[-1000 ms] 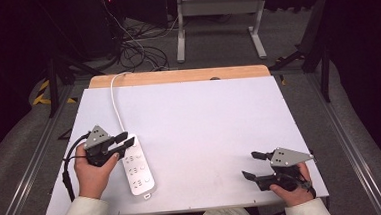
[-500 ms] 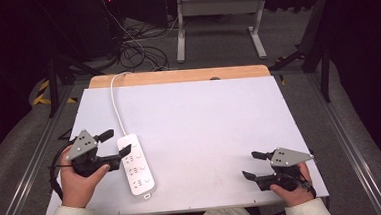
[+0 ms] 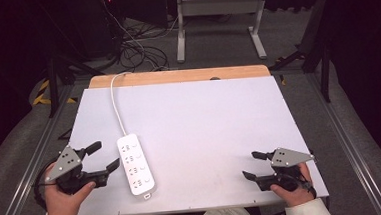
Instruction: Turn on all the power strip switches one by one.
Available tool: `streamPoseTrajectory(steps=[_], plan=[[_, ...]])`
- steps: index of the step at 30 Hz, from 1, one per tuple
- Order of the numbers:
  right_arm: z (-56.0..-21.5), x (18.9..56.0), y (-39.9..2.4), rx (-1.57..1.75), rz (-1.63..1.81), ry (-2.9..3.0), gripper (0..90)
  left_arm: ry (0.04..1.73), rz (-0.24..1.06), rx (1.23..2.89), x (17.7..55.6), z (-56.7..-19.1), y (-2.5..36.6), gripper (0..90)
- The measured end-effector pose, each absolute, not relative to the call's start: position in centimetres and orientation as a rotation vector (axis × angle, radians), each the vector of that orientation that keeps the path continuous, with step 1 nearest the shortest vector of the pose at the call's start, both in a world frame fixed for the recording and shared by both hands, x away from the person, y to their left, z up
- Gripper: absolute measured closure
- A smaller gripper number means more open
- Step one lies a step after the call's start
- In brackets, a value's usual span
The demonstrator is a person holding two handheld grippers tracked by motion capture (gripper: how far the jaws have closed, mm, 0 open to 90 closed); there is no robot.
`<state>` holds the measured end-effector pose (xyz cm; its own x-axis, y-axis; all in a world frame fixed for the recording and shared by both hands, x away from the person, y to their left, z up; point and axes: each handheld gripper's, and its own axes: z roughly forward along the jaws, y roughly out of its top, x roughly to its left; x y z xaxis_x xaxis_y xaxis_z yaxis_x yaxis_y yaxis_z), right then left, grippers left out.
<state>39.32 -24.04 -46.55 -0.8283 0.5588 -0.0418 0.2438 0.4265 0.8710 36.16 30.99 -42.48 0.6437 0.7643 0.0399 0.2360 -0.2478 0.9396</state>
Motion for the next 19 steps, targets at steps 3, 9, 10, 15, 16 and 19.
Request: streamPoseTrajectory(steps=[3,9,10,15,16,19], plan=[[-46.6,39.3,-24.0,0.690,1.360,2.360,28.4,0.804,0.609,1.789,35.6,-43.4,31.4,19.0],[-46.5,39.3,-24.0,0.691,1.359,2.360,28.4,0.817,0.606,1.833,35.2,-45.5,31.9,18.2],[-46.5,39.3,-24.0,0.692,1.358,2.360,28.4,0.813,0.602,1.850,35.2,-45.9,31.9,18.0],[-46.6,39.3,-24.0,0.693,1.358,2.361,28.3,0.857,0.514,1.851,35.2,-47.3,32.1,20.0],[-46.6,39.3,-24.0,0.694,1.355,2.361,28.3,0.875,0.507,1.851,35.2,-47.5,32.2,21.0],[-46.6,39.4,-24.0,0.700,1.353,2.365,28.2,0.918,0.490,1.823,35.2,-47.7,32.5,20.2]])
